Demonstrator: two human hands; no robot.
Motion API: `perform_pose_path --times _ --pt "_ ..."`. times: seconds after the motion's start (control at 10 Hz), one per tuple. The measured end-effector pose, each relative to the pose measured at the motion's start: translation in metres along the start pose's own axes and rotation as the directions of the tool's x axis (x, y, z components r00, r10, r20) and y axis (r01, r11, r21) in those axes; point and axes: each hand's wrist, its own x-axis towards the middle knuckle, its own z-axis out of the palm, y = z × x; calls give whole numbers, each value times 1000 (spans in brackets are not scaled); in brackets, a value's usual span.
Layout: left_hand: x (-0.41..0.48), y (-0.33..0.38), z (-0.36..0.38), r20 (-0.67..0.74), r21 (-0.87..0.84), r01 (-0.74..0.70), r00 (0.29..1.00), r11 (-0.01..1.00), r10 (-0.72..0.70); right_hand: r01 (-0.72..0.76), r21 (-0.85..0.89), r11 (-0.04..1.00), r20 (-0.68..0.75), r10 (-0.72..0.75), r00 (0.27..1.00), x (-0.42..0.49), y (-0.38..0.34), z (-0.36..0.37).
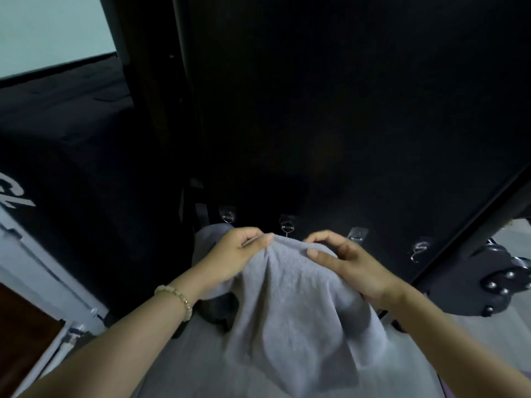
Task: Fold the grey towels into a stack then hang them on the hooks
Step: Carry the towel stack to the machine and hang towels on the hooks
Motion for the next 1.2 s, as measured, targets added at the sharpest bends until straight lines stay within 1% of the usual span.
perform_pose_path --times 0.1,0.2,0.3,0.4,0.5,0.6,0.7,0.8,0.9,1.0,1.1,1.2 --pt "28 -21 1 -51 -45 -22 999 999 20 57 -1 998 -113 -57 992 22 12 -5" --pt "51 -39 4 -83 31 -51 995 998 54 139 -113 984 -204 -160 966 44 29 -10" --pt "65 -58 9 -151 89 -51 986 995 64 206 -265 942 -221 -267 938 60 45 -15" --pt "67 -70 20 -248 134 -75 963 988 106 224 -633 741 -210 -442 872 68 65 -19" --pt "63 -74 34 -377 192 -105 910 976 173 100 -886 452 -184 -543 820 70 84 -17" --pt "62 -80 39 -407 182 -101 898 978 168 16 -866 499 -282 -514 810 72 95 -9" --pt "57 -86 38 -392 308 -131 885 942 251 -45 -770 637 -395 -420 817 69 103 2" --pt "54 -91 35 -307 518 -238 845 821 438 -77 -681 728 -476 -360 802 69 106 13" --pt "56 -102 30 -23 805 -304 842 509 539 -93 -662 744 -508 -354 785 72 106 19" --pt "50 -110 34 -9 759 -253 917 600 398 -95 -624 776 -526 -327 785 72 109 24" --pt "48 -129 51 -115 634 -271 893 725 435 5 -408 913 -599 -272 753 76 115 32" --pt "53 -146 78 -333 129 -207 912 970 239 57 -338 939 -640 -273 718 76 122 43"
